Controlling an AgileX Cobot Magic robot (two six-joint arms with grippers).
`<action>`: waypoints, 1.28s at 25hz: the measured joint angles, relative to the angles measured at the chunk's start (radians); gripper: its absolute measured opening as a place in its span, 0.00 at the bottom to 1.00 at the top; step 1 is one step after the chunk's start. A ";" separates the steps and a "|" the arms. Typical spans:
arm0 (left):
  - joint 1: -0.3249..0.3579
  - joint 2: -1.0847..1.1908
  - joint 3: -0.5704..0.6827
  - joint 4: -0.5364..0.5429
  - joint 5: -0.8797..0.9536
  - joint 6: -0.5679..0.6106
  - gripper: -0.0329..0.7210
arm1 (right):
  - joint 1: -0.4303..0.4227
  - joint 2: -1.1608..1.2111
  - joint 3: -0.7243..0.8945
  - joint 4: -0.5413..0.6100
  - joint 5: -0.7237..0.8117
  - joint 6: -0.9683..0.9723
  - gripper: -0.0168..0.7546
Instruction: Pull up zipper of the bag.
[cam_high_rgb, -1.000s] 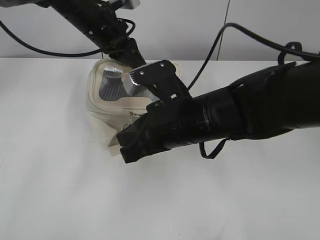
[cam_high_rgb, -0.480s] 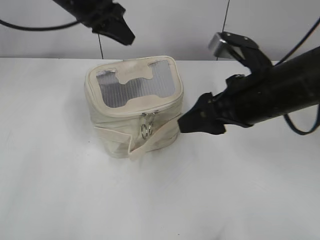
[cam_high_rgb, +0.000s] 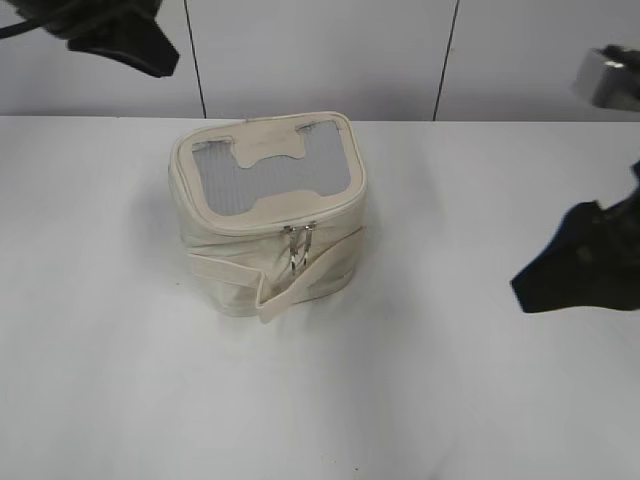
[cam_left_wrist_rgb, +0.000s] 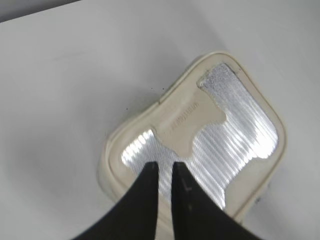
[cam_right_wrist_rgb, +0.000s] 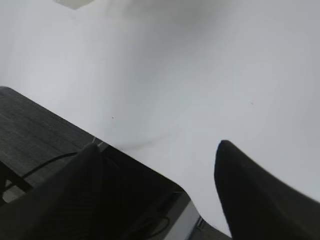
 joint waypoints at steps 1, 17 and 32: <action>0.000 -0.068 0.074 0.003 -0.033 -0.013 0.14 | 0.000 -0.045 0.004 -0.035 0.020 0.025 0.73; 0.000 -1.335 0.653 0.314 0.210 -0.243 0.60 | 0.000 -0.733 0.208 -0.324 0.241 0.143 0.80; 0.000 -1.640 0.902 0.508 0.181 -0.477 0.66 | 0.000 -1.105 0.321 -0.372 0.179 0.179 0.78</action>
